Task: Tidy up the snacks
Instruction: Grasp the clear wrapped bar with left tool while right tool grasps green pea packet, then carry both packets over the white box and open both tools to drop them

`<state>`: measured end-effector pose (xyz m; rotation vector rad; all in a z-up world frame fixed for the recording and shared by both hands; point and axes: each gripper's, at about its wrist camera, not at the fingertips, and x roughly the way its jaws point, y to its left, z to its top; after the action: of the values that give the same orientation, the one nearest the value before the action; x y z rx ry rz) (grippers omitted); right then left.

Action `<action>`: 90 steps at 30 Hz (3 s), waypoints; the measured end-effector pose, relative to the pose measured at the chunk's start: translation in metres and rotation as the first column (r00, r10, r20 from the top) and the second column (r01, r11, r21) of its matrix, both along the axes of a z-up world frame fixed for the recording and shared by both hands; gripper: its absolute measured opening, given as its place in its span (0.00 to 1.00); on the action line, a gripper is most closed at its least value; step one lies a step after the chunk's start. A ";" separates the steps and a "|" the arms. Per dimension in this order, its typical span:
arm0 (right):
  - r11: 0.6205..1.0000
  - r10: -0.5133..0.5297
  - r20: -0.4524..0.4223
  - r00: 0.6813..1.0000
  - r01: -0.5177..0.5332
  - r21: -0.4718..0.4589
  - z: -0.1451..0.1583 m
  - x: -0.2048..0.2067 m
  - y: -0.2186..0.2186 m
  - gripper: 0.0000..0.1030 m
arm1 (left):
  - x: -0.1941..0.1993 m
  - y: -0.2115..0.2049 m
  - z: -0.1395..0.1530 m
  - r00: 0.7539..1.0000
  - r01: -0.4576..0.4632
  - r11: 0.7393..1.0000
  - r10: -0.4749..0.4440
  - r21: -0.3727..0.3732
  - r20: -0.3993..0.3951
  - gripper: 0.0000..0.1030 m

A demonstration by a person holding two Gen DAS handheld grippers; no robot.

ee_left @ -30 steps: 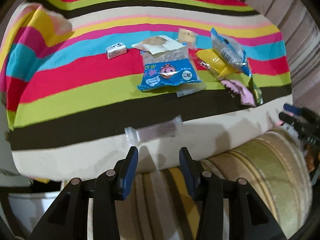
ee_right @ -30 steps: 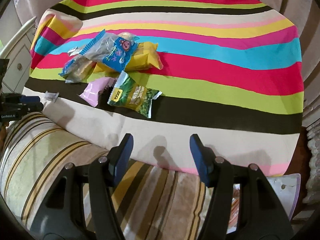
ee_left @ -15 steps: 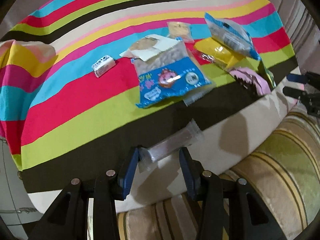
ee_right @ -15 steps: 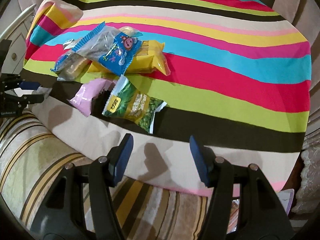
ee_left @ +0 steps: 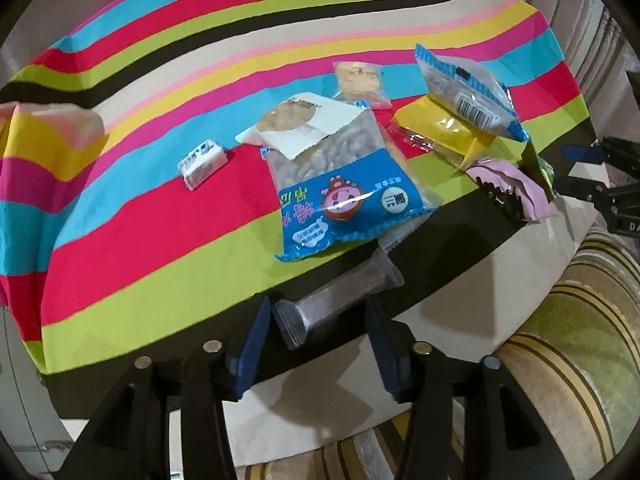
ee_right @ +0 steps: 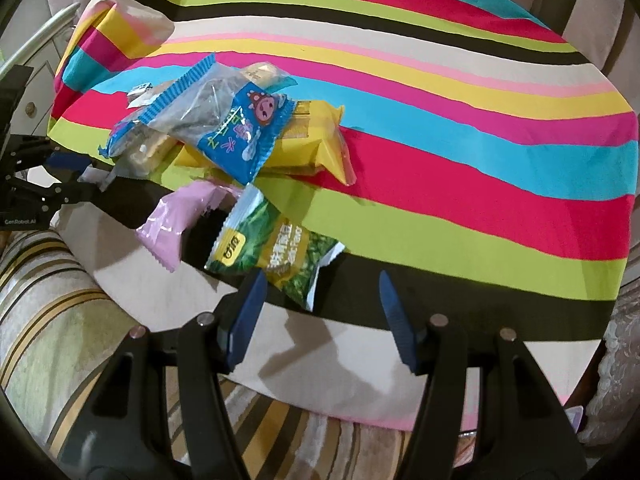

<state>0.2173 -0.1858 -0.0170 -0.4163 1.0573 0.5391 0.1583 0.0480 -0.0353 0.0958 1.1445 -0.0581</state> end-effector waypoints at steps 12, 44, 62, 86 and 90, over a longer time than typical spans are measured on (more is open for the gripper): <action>0.995 0.098 -0.016 0.995 -0.099 -0.027 -0.012 0.007 0.020 0.62 | 0.008 -0.021 -0.002 0.992 0.128 0.992 -0.128 -0.008 0.001 0.54; 0.973 0.231 -0.084 0.969 -0.229 0.040 -0.030 0.027 0.039 0.48 | -0.061 -0.024 0.016 1.000 -0.030 0.977 0.030 -0.211 0.000 0.22; 0.991 0.089 -0.058 0.994 -0.082 0.102 -0.015 -0.001 -0.039 0.36 | -0.059 -0.056 0.044 0.997 -0.017 0.968 0.034 -0.251 0.064 0.22; 0.955 -0.277 -0.036 0.960 0.279 0.102 0.010 -0.048 -0.207 0.36 | -0.005 -0.239 0.060 0.944 0.329 0.879 -0.321 -0.345 0.083 0.22; 0.935 -0.342 -0.039 0.939 0.344 0.085 0.007 -0.055 -0.241 0.36 | -0.001 -0.276 0.057 0.921 0.378 0.854 -0.384 -0.358 0.058 0.22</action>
<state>0.1628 -0.4268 -0.0101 -0.1390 1.0948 0.2776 0.1573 -0.2276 0.0212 -0.0087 1.0992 -0.6263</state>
